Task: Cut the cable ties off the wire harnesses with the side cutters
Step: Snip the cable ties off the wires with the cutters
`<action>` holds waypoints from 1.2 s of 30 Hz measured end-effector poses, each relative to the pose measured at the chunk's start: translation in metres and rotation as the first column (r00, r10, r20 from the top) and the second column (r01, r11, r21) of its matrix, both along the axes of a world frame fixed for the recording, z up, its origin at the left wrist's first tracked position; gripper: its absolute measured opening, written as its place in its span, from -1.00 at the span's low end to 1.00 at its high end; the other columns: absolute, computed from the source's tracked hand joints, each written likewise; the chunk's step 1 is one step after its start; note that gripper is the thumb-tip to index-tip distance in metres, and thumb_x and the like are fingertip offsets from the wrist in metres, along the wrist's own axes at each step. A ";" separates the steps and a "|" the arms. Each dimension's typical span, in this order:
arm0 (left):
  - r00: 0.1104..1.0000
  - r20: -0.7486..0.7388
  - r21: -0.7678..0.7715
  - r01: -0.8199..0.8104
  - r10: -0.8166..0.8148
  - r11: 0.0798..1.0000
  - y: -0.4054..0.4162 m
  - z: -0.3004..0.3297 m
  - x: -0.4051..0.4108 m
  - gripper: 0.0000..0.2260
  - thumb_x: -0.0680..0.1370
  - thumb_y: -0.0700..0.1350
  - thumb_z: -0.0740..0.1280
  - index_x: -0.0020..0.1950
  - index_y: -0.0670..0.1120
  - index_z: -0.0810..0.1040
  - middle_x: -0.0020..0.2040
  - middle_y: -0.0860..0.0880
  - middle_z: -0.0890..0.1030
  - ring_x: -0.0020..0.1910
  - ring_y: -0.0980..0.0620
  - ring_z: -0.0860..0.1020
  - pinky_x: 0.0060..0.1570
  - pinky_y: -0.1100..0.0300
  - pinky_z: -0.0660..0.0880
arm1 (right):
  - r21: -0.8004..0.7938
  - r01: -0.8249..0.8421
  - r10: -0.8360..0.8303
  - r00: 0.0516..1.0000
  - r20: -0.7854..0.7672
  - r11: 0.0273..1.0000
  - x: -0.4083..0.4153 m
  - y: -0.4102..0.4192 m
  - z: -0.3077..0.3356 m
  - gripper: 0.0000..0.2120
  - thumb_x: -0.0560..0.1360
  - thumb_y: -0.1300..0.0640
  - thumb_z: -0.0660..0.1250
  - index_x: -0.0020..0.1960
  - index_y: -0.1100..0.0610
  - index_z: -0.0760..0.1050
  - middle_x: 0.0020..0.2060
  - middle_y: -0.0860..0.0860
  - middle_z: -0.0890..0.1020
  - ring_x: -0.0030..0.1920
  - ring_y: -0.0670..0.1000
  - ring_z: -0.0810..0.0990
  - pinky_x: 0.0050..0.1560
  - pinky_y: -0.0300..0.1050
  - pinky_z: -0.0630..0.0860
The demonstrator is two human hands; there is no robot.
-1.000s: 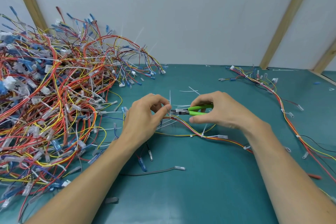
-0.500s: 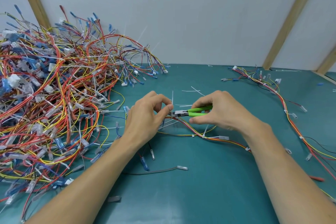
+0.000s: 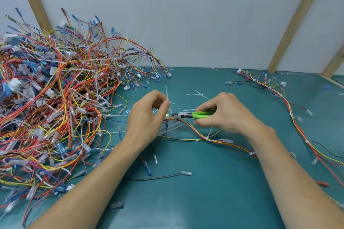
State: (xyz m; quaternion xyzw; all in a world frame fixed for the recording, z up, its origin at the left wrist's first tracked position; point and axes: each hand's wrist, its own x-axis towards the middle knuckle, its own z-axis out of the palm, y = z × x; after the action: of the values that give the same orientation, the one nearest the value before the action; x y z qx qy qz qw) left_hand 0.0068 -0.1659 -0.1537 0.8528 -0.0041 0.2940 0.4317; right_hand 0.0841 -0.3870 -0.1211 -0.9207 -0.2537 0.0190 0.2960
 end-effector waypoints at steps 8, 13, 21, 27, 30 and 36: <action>0.997 0.002 -0.140 -0.079 0.080 0.987 0.007 0.006 -0.001 -0.89 0.63 -0.13 0.29 -0.10 -0.02 0.48 -0.25 0.10 0.68 -0.27 0.09 0.68 -0.21 0.15 0.55 | 0.178 0.090 -0.095 0.995 0.019 0.980 0.004 -0.001 -0.005 -0.81 0.40 -0.17 0.54 -0.20 -0.07 0.67 -0.32 -0.14 0.65 -0.32 -0.18 0.51 -0.23 -0.16 0.46; 0.970 -0.089 0.047 -0.223 0.227 0.974 0.015 0.008 -0.002 -0.92 0.57 -0.03 0.38 -0.12 0.05 0.58 -0.29 0.14 0.65 -0.23 0.07 0.64 -0.12 0.01 0.58 | 0.094 0.145 -0.143 0.989 -0.028 0.985 0.003 0.002 -0.007 -0.78 0.47 -0.18 0.46 -0.18 -0.03 0.62 -0.27 -0.11 0.68 -0.16 -0.10 0.60 -0.13 -0.11 0.51; 0.934 -0.044 0.337 -0.320 0.354 0.886 0.022 0.005 -0.001 -0.95 0.55 -0.02 0.41 -0.11 0.09 0.65 -0.16 0.13 0.59 -0.12 0.02 0.58 -0.14 0.05 0.48 | -0.037 0.128 -0.133 0.975 -0.177 0.991 0.000 -0.001 0.000 -0.98 0.45 0.07 0.39 -0.15 -0.01 0.59 -0.22 0.00 0.71 -0.26 0.01 0.54 -0.24 -0.10 0.42; 0.919 -0.060 0.395 -0.337 0.390 0.855 0.024 0.002 0.000 -0.95 0.53 -0.06 0.43 -0.07 0.09 0.68 -0.15 0.13 0.60 -0.12 -0.01 0.59 -0.15 0.08 0.42 | -0.135 0.147 -0.167 0.973 -0.157 0.980 0.001 -0.002 -0.002 -0.98 0.42 0.05 0.40 -0.16 -0.03 0.57 -0.20 0.03 0.70 -0.14 0.12 0.63 -0.20 -0.04 0.50; 0.922 -0.073 0.394 -0.325 0.381 0.860 0.025 0.000 0.001 -0.91 0.52 -0.09 0.42 -0.03 0.10 0.66 -0.17 0.14 0.59 -0.11 0.00 0.59 -0.12 0.06 0.46 | -0.190 0.158 -0.187 0.972 -0.146 0.969 0.001 -0.002 -0.002 -0.97 0.43 0.01 0.39 -0.15 -0.05 0.57 -0.18 0.03 0.68 -0.18 0.08 0.58 -0.27 -0.10 0.39; 0.932 -0.086 0.390 -0.295 0.353 0.873 0.024 -0.002 0.001 -0.89 0.50 -0.05 0.44 0.00 0.12 0.63 -0.17 0.16 0.58 -0.11 0.04 0.57 -0.13 0.09 0.46 | -0.104 0.123 -0.141 0.971 -0.193 0.987 0.000 -0.001 0.000 -0.97 0.44 0.08 0.39 -0.12 -0.03 0.58 -0.18 0.12 0.69 -0.30 0.07 0.52 -0.24 -0.07 0.45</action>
State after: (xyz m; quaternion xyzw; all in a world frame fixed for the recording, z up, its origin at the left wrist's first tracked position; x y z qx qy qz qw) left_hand 0.0082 -0.1422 -0.1560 0.9273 0.1172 0.2893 0.2065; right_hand 0.0838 -0.3879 -0.1211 -0.9416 -0.1596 0.1031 0.2780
